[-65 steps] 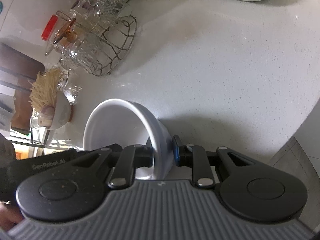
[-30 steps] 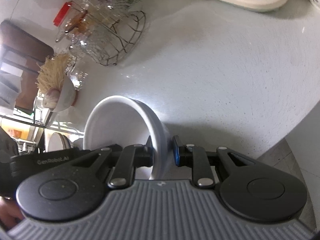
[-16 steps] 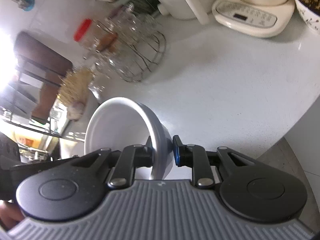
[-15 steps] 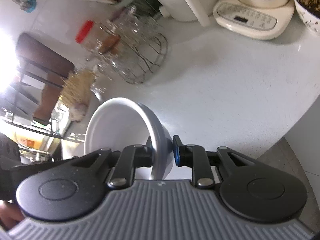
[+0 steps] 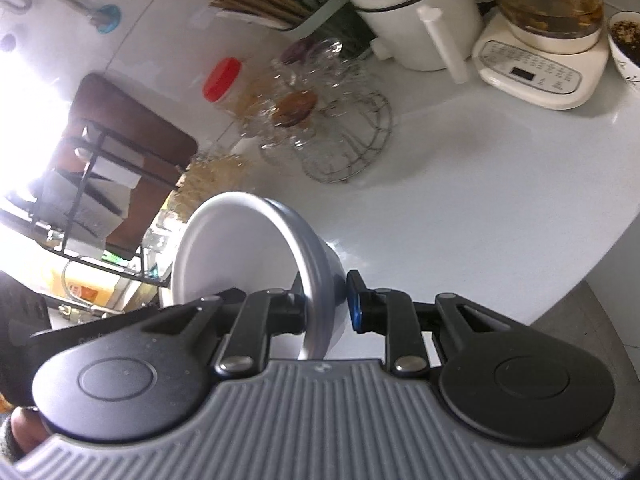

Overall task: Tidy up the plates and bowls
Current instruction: 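Lift and carry the nested bowls with both grippers toward the stacked plates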

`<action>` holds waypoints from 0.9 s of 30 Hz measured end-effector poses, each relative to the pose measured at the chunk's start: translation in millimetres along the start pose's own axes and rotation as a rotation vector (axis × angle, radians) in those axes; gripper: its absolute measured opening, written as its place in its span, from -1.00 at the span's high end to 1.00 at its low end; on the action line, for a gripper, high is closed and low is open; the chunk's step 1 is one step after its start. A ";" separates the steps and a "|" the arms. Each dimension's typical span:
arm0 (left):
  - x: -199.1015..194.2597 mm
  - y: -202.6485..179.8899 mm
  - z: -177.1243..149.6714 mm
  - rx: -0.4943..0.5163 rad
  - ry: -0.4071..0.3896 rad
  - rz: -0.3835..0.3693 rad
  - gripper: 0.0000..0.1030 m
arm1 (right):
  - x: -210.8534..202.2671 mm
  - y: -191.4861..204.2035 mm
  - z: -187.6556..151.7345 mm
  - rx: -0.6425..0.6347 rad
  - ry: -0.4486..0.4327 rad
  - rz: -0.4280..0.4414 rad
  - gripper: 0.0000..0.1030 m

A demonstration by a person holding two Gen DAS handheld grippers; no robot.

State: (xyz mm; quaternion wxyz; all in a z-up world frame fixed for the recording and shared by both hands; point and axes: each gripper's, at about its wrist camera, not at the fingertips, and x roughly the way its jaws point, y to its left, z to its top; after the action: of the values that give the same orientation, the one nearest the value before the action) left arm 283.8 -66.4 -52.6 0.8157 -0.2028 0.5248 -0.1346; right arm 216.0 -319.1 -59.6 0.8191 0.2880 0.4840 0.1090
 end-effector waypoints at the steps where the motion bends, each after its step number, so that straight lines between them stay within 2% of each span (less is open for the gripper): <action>1: -6.2 5.1 -1.6 -0.006 -0.014 0.000 0.53 | 1.3 4.4 -2.4 -0.008 -0.001 0.007 0.55; 12: -61.0 65.8 -30.4 -0.137 -0.131 0.040 0.53 | 31.2 62.9 -25.7 -0.156 0.053 0.082 0.56; 17: -79.2 97.6 -45.8 -0.220 -0.166 0.103 0.53 | 58.8 88.8 -38.5 -0.214 0.126 0.118 0.57; 21: -93.8 122.7 -57.9 -0.284 -0.201 0.118 0.53 | 71.1 107.6 -46.7 -0.266 0.170 0.143 0.57; 27: -99.1 150.7 -73.0 -0.373 -0.231 0.136 0.53 | 93.2 127.1 -57.2 -0.331 0.231 0.131 0.57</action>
State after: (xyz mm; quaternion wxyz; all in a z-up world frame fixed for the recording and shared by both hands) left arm 177.4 95.5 -71.0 0.8259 -0.3284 0.4561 0.0440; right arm 227.1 -152.5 -75.2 0.7857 0.1657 0.5302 0.2723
